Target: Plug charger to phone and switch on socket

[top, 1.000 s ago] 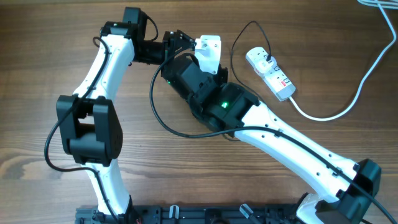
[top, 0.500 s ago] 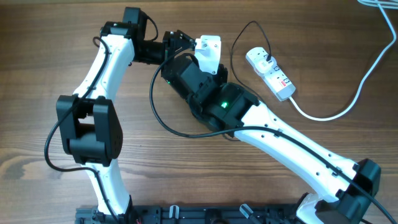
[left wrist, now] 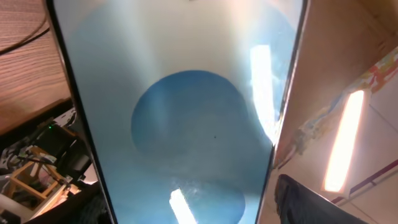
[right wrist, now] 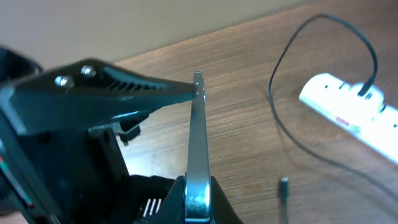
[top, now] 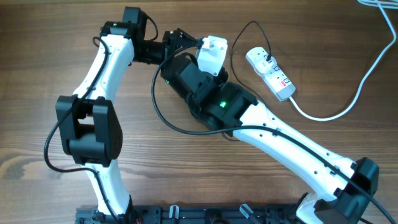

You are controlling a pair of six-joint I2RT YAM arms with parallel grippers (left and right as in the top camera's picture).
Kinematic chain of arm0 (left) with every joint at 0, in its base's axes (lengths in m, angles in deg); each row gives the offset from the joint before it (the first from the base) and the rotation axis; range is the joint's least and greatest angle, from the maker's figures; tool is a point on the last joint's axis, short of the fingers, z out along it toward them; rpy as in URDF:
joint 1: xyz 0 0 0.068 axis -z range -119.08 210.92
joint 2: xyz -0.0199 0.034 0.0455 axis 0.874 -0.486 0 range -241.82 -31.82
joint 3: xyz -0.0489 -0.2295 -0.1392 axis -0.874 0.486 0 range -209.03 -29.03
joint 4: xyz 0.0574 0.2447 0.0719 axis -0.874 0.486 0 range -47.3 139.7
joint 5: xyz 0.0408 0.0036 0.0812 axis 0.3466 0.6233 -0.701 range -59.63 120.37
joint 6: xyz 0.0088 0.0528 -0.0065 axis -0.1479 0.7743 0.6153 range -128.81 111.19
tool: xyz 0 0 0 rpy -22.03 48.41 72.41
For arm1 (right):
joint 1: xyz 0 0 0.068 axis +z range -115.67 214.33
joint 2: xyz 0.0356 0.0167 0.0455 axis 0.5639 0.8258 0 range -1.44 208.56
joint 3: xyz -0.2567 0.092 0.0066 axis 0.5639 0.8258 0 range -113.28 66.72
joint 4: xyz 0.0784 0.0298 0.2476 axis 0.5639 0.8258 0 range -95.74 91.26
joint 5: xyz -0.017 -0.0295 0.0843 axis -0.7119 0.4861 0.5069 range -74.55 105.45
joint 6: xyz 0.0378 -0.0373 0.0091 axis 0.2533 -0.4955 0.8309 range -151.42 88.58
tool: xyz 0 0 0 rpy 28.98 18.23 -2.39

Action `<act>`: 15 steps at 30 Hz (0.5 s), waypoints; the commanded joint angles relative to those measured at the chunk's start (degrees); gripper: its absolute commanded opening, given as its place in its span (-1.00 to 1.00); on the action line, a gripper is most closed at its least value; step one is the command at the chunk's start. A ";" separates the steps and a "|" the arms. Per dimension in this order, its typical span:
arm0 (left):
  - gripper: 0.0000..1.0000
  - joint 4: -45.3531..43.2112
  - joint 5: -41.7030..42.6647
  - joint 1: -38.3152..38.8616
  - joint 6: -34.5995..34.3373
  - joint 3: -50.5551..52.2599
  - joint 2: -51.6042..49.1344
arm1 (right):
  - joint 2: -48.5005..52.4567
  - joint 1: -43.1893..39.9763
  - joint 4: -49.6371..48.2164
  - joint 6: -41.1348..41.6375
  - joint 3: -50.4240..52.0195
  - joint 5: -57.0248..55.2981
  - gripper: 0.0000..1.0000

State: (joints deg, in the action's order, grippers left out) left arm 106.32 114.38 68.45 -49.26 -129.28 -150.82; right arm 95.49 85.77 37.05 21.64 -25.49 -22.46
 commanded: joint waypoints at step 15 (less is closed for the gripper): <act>-0.04 0.02 4.31 -0.31 -3.76 -1.36 2.10 | -6.03 -0.13 8.07 59.21 -1.64 1.99 -0.83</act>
State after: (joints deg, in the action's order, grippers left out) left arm 106.36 116.21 68.45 -52.86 -129.30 -150.73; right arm 90.59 85.70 45.46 71.71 -25.68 -21.63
